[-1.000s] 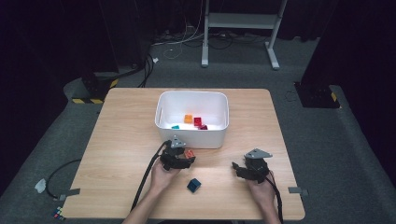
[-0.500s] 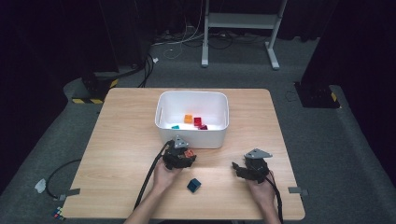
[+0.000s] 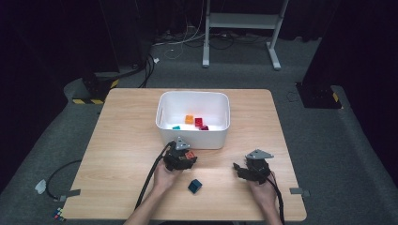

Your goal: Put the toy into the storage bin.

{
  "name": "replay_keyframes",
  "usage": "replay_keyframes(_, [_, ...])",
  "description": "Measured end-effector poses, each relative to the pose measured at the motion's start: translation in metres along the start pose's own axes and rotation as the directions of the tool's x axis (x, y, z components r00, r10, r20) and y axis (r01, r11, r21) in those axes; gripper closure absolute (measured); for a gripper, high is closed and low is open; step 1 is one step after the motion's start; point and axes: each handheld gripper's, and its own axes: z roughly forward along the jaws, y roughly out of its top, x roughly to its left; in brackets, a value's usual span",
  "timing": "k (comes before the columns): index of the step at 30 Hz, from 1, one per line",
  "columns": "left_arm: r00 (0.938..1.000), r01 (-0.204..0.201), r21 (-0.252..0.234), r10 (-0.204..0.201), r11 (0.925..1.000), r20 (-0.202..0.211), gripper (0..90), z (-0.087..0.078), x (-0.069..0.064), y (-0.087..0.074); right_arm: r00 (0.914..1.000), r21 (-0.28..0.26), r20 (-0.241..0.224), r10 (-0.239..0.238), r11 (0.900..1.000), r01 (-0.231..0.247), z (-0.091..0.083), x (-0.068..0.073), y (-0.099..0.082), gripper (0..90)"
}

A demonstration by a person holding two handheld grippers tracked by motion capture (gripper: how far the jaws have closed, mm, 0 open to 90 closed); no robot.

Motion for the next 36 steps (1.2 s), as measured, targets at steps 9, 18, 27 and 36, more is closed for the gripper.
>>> replay_keyframes(9, [0.9996, -0.007, -0.004, 0.008, 1.0, 0.026, 50.3, -0.007, -0.002, 0.0, 1.0, -0.001, -0.001, 0.001, 1.0, -0.001, 0.0, 0.0, 0.0, 35.5])
replay_keyframes(18, [0.9984, -0.016, -0.018, 0.017, 0.9997, 0.054, 50.7, -0.026, -0.005, 0.004, 1.0, 0.0, 0.0, 0.001, 1.0, -0.001, 0.0, 0.0, 0.0, 35.5])
replay_keyframes(27, [0.9978, -0.02, -0.019, 0.021, 0.9996, 0.062, 50.9, -0.049, -0.002, 0.007, 1.0, 0.0, 0.0, 0.001, 1.0, -0.001, 0.0, 0.0, 0.0, 35.5])
replay_keyframes(36, [0.9971, -0.001, -0.042, 0.004, 0.9991, 0.075, 51.2, -0.08, 0.003, 0.022, 1.0, 0.0, 0.0, 0.001, 1.0, -0.001, 0.0, 0.0, 0.0, 35.5])
